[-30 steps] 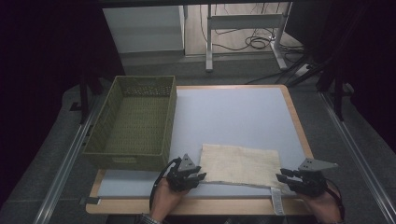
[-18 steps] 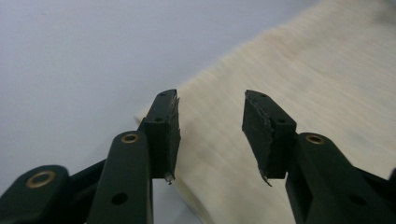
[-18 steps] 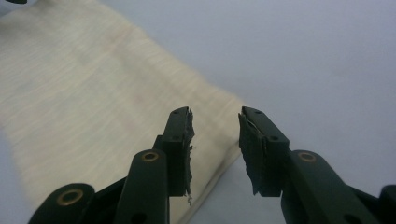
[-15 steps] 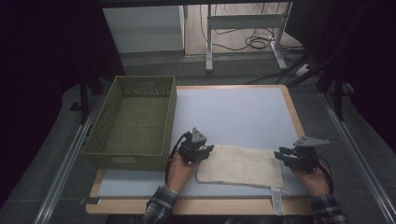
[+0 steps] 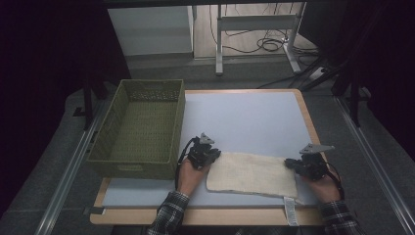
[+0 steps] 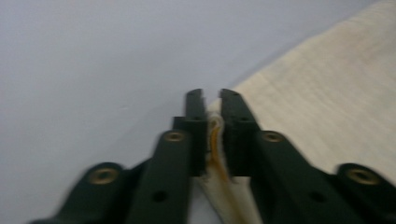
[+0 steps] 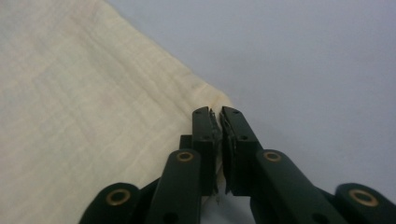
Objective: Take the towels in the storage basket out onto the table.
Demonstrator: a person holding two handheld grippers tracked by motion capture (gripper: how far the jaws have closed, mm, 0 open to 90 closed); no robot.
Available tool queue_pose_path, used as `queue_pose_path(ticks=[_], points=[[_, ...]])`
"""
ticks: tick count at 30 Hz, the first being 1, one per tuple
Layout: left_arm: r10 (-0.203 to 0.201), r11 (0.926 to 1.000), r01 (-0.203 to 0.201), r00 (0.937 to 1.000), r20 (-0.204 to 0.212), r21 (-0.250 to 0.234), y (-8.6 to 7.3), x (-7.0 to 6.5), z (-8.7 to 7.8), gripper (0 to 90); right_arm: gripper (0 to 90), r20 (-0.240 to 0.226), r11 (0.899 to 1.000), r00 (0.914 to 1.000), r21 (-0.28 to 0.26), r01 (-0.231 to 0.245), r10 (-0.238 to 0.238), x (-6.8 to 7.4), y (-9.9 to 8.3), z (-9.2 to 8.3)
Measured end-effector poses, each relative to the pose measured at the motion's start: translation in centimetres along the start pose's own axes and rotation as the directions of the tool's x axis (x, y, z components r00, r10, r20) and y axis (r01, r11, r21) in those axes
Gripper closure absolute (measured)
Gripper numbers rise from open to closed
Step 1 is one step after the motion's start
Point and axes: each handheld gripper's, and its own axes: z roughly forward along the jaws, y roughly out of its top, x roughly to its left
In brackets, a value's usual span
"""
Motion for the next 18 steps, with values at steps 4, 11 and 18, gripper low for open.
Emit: queue_pose_path(ticks=[4, 11, 18], points=[[0.01, 0.9992, -0.009, 0.9995, 0.029, -0.04, 0.1, -0.1, -0.8, 86.0, 85.9, 0.017, 1.0, 0.9999, -0.021, -0.004, 0.004, -0.8, 0.9, -0.6], [0.029, 0.9966, -0.023, 0.997, 0.072, -0.079, 0.2, -1.7, -1.8, 85.7, 85.8, 0.073, 1.0, 0.9973, -0.024, 0.002, 0.0, -2.9, 3.0, 0.0], [0.091, 0.9933, -0.09, 0.9958, 0.01, -0.072, -0.1, -2.9, -2.3, 85.0, 84.9, 0.081, 0.999, 0.9964, -0.025, -0.022, 0.024, -4.1, 4.7, 2.1]])
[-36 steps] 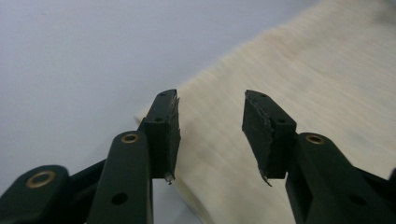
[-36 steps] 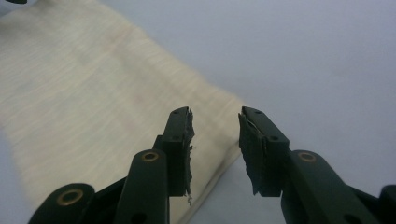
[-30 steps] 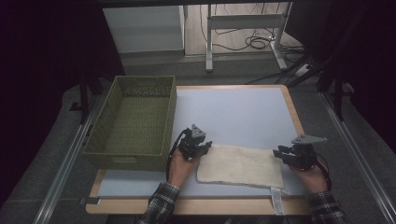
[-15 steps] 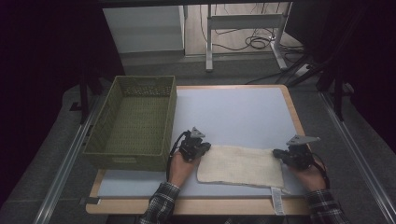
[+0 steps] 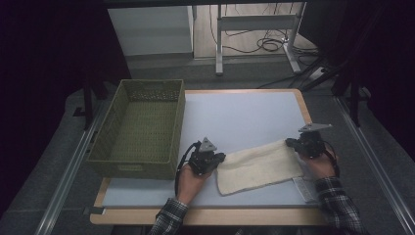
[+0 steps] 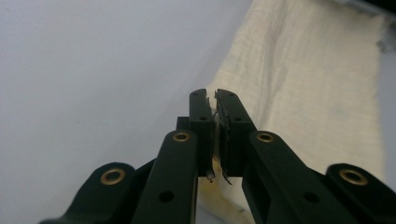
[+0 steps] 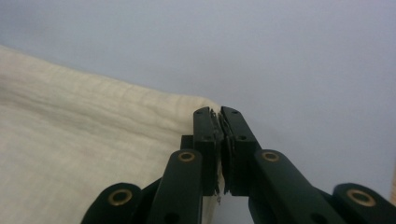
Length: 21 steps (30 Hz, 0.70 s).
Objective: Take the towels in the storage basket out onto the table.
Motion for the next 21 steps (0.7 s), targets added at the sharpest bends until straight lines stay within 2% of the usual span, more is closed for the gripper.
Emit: queue_pose_path(ticks=[2, 3, 6, 10, 13, 15, 17, 19, 21], points=[[0.019, 0.9997, -0.018, 0.9986, -0.049, 0.017, 0.0, 0.3, 0.5, 80.2, 82.7, -0.001, 1.0, 1.0, -0.001, -0.002, 0.002, 0.2, 0.0, 0.4], [0.017, 0.9997, -0.015, 0.9981, -0.06, 0.02, 0.0, 0.5, 0.8, 76.5, 80.7, -0.002, 1.0, 1.0, -0.01, -0.002, 0.002, 0.3, 0.0, 0.4], [0.0, 0.9998, 0.001, 0.9982, -0.06, 0.021, -0.2, 1.2, 1.1, 70.0, 74.0, 0.01, 0.999, 0.9999, -0.033, 0.013, -0.013, 0.8, -0.3, -0.4], [0.013, 0.9996, -0.011, 0.9964, -0.083, 0.025, -0.5, 1.2, 1.2, 65.4, 64.8, 0.009, 0.999, 0.9998, -0.038, 0.017, -0.017, 1.2, -0.8, -1.8], [0.03, 0.9987, -0.025, 0.993, -0.115, 0.044, -0.8, 1.4, 1.5, 61.0, 59.4, -0.01, 0.999, 0.9999, -0.037, 0.013, -0.013, 1.6, -1.3, -2.4], [0.033, 0.998, -0.026, 0.992, -0.122, 0.059, -1.0, 1.6, 1.8, 59.3, 55.4, -0.024, 1.0, 0.9996, -0.027, 0.01, -0.011, 2.0, -1.8, -2.6], [0.026, 0.9981, -0.02, 0.9923, -0.121, 0.058, -1.0, 1.8, 1.9, 57.6, 49.8, -0.062, 1.0, 0.9981, -0.008, 0.001, -0.002, 2.5, -2.2, -2.7], [0.043, 0.9974, -0.035, 0.9899, -0.135, 0.063, -1.0, 1.8, 2.0, 53.8, 47.5, -0.077, 1.0, 0.9971, 0.008, 0.002, -0.002, 2.9, -2.6, -2.7], [0.034, 0.9977, -0.025, 0.9903, -0.135, 0.064, -0.9, 2.0, 2.0, 50.3, 45.6, -0.092, 1.0, 0.9958, 0.021, 0.001, 0.001, 3.3, -3.0, -2.8]])
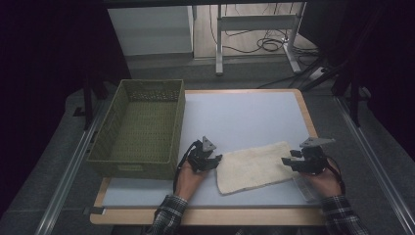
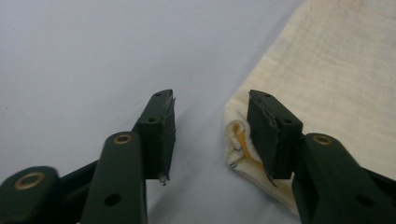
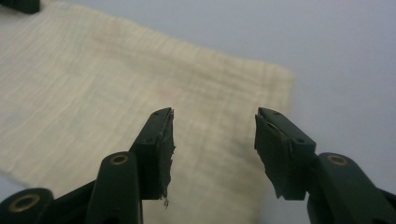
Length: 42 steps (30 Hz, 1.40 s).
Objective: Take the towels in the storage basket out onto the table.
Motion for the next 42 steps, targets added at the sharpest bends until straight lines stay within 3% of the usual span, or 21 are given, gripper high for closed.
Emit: queue_pose_path(ticks=[4, 5, 9, 16, 23, 29, 36, 42], points=[[-0.088, 0.996, 0.087, 0.9956, 0.031, 0.021, 0.0, 0.9, 0.3, 38.9, 42.7, -0.033, 1.0, 0.9995, 0.024, -0.003, 0.004, 1.0, -0.7, 0.1], [-0.092, 0.9956, 0.092, 0.9951, 0.037, 0.02, 0.0, 1.0, 0.3, 38.4, 42.2, -0.041, 0.999, 0.9991, 0.033, -0.002, 0.003, 1.2, -0.8, 0.2], [-0.092, 0.9956, 0.091, 0.9954, 0.026, 0.019, 0.0, 0.9, 0.3, 36.5, 40.5, -0.064, 0.999, 0.9979, 0.042, -0.004, 0.006, 2.3, -1.0, 0.4], [-0.093, 0.9956, 0.093, 0.9952, 0.031, 0.017, -0.1, 1.0, 0.3, 36.5, 37.4, -0.089, 0.999, 0.995, 0.014, 0.046, -0.045, 4.7, -0.6, 0.9], [-0.094, 0.9956, 0.093, 0.9951, 0.033, 0.014, -0.1, 1.0, 0.3, 36.5, 38.0, -0.155, 0.995, 0.9833, -0.016, 0.094, -0.096, 7.8, 0.2, 1.8], [-0.094, 0.9955, 0.094, 0.995, 0.032, 0.013, -0.1, 1.0, 0.3, 36.5, 42.9, -0.242, 0.99, 0.9601, -0.019, 0.141, -0.141, 10.9, 1.1, 3.3], [-0.097, 0.9952, 0.096, 0.9948, 0.033, 0.014, -0.1, 1.0, 0.3, 36.6, 49.4, -0.334, 0.979, 0.9225, -0.013, 0.202, -0.194, 14.7, 2.0, 5.0], [-0.094, 0.9955, 0.094, 0.9949, 0.034, 0.013, -0.1, 1.0, 0.3, 36.6, 56.3, -0.384, 0.968, 0.8928, -0.016, 0.25, -0.236, 17.5, 2.7, 6.0]])
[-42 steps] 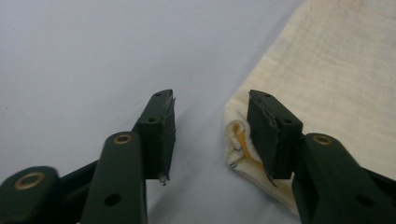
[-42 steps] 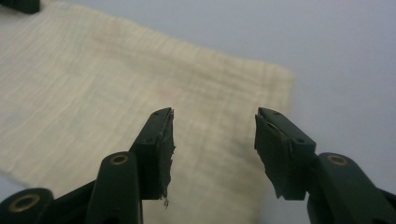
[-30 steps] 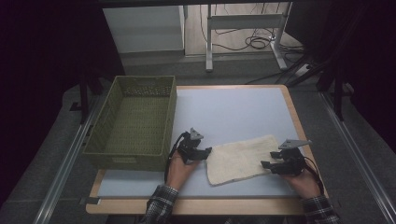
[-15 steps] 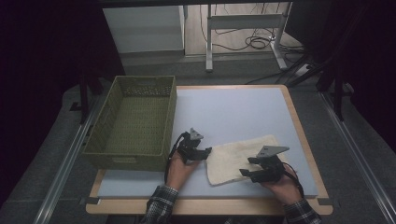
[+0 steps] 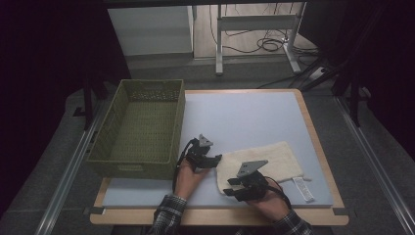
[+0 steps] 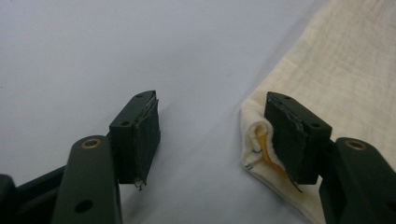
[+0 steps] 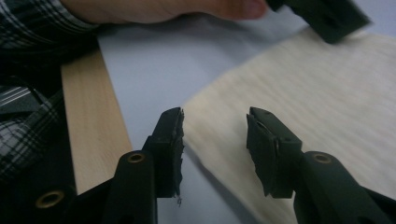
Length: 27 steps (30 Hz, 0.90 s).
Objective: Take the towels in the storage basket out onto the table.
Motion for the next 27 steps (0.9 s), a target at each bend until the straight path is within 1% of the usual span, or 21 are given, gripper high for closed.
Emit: queue_pose_path(ticks=[4, 5, 6, 8, 9, 10, 11, 12, 13, 14, 16, 17, 18, 19, 21, 22, 23, 26, 27], points=[[0.001, 1.0, -0.001, 1.0, 0.0, 0.0, 0.0, 0.0, 0.0, 36.6, 56.2, -0.004, 1.0, 0.9996, 0.0, 0.027, -0.027, 1.0, 0.8, 1.0], [0.0, 1.0, 0.0, 1.0, 0.0, 0.0, 0.0, 0.0, 0.0, 36.6, 56.1, 0.001, 0.999, 0.9994, 0.006, 0.034, -0.034, 1.1, 0.9, 1.3], [0.0, 1.0, 0.0, 1.0, 0.0, 0.0, 0.0, 0.0, 0.0, 36.6, 56.1, 0.013, 0.999, 0.999, 0.017, 0.043, -0.044, 1.3, 0.9, 1.6], [-0.001, 1.0, 0.001, 1.0, -0.001, 0.0, 0.0, 0.0, 0.0, 36.6, 56.5, 0.051, 0.997, 0.9964, 0.044, 0.065, -0.068, 1.5, 0.9, 2.1], [-0.003, 1.0, 0.003, 1.0, -0.001, 0.0, 0.0, 0.0, 0.0, 36.6, 59.5, 0.062, 0.997, 0.9951, 0.038, 0.074, -0.076, 1.6, 0.8, 2.1], [-0.002, 1.0, 0.002, 1.0, -0.003, 0.0, 0.0, -0.1, 0.0, 36.8, 64.6, 0.082, 0.995, 0.9925, 0.042, 0.087, -0.091, 1.7, 0.8, 2.1], [0.002, 1.0, -0.002, 1.0, -0.006, -0.001, 0.0, -0.1, 0.0, 37.4, 68.0, 0.107, 0.993, 0.9882, 0.048, 0.105, -0.109, 1.8, 0.7, 2.1], [0.004, 1.0, -0.004, 1.0, -0.007, -0.002, 0.0, -0.1, 0.0, 38.2, 70.5, 0.116, 0.992, 0.9863, 0.049, 0.112, -0.118, 1.9, 0.7, 2.1], [0.008, 1.0, -0.008, 1.0, -0.004, -0.005, 0.0, -0.1, -0.1, 40.3, 74.6, 0.121, 0.993, 0.9861, 0.048, 0.109, -0.114, 2.0, 0.7, 2.1], [0.014, 0.9999, -0.014, 0.9999, 0.008, -0.006, 0.0, -0.2, -0.1, 43.8, 77.7, 0.128, 0.993, 0.985, 0.047, 0.11, -0.116, 2.0, 0.6, 2.1], [0.047, 0.9989, -0.046, 0.9982, 0.036, -0.008, -0.1, -0.3, -0.2, 54.8, 81.9, 0.129, 0.993, 0.9854, 0.043, 0.106, -0.111, 1.9, 0.6, 2.0], [0.048, 0.9988, -0.047, 0.9973, 0.056, -0.009, -0.1, -0.4, -0.2, 61.9, 82.6, 0.125, 0.994, 0.9867, 0.041, 0.099, -0.104, 1.8, 0.6, 2.0], [0.046, 0.9989, -0.046, 0.9965, 0.069, -0.008, 0.0, -0.4, -0.2, 67.8, 83.1, 0.115, 0.996, 0.9893, 0.038, 0.085, -0.089, 1.7, 0.6, 2.0], [0.034, 0.9994, -0.033, 0.9946, 0.098, -0.006, 0.0, -0.2, -0.2, 72.8, 83.2, 0.11, 0.996, 0.9903, 0.037, 0.082, -0.085, 1.6, 0.6, 1.9], [0.002, 1.0, -0.002, 0.9908, 0.135, 0.0, 0.0, 0.0, -0.2, 83.1, 83.6, 0.084, 0.998, 0.9944, 0.034, 0.061, -0.063, 1.2, 0.6, 1.8], [-0.002, 1.0, 0.002, 0.9912, 0.132, -0.001, 0.0, 0.0, -0.3, 84.5, 83.8, 0.073, 0.998, 0.9958, 0.032, 0.052, -0.055, 1.1, 0.6, 1.8], [0.003, 1.0, -0.003, 0.9925, 0.122, -0.002, 0.1, 0.0, -0.3, 85.2, 83.9, 0.067, 0.999, 0.9967, 0.028, 0.046, -0.047, 1.0, 0.6, 1.7], [-0.004, 0.9999, 0.005, 0.9929, 0.119, -0.011, 0.3, -0.2, -0.4, 85.4, 84.0, 0.069, 0.999, 0.9966, 0.015, 0.045, -0.046, 1.1, 0.7, 1.3], [0.002, 0.9999, 0.0, 0.9926, 0.121, -0.015, 0.5, -0.2, -0.4, 85.5, 83.9, 0.072, 0.999, 0.9962, 0.005, 0.049, -0.049, 1.2, 0.7, 1.1]])
